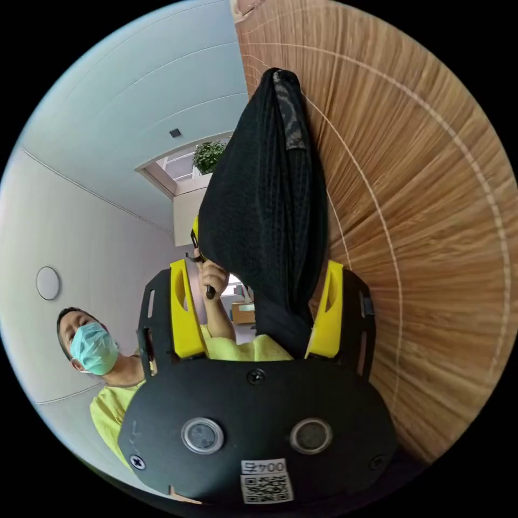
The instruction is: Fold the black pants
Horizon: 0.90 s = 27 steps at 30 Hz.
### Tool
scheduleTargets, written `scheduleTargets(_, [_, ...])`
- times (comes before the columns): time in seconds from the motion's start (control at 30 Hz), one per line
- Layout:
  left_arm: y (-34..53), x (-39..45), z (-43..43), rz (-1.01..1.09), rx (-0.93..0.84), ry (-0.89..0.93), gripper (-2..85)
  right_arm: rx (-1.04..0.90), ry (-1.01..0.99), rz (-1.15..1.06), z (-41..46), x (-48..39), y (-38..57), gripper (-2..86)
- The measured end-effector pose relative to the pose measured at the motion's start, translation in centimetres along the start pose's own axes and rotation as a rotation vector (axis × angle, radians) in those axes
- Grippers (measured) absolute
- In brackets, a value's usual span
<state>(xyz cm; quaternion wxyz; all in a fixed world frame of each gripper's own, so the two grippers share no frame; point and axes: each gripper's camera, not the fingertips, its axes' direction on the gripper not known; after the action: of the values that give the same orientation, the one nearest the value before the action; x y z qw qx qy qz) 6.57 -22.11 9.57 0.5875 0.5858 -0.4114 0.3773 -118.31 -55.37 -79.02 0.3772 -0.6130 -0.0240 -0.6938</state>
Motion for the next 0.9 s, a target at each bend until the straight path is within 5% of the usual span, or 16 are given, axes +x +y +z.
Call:
scheduleTargets(0.13, [-0.3,0.2,1.2,0.017,-0.012,0.004,9.0,0.062,-0.243,0.052,-1.3,7.3,-1.6,25.1])
scheduleTargets(0.37, [0.1,1.9,3.3,0.162,-0.003,-0.14,9.8,0.096,-0.188,-0.083,-2.5,12.2,-2.5,11.8])
scheduleTargets(0.63, [5.5,10.0,8.8,0.529,-0.052,-0.239,10.7,0.172,0.377,-0.461,-7.9,1.2,4.3,10.7])
scheduleTargets(0.9, [14.2,20.5,27.5,0.821,-0.275,-0.057,10.8,0.42,0.738,-0.644,-19.8,-8.9,19.2,10.8])
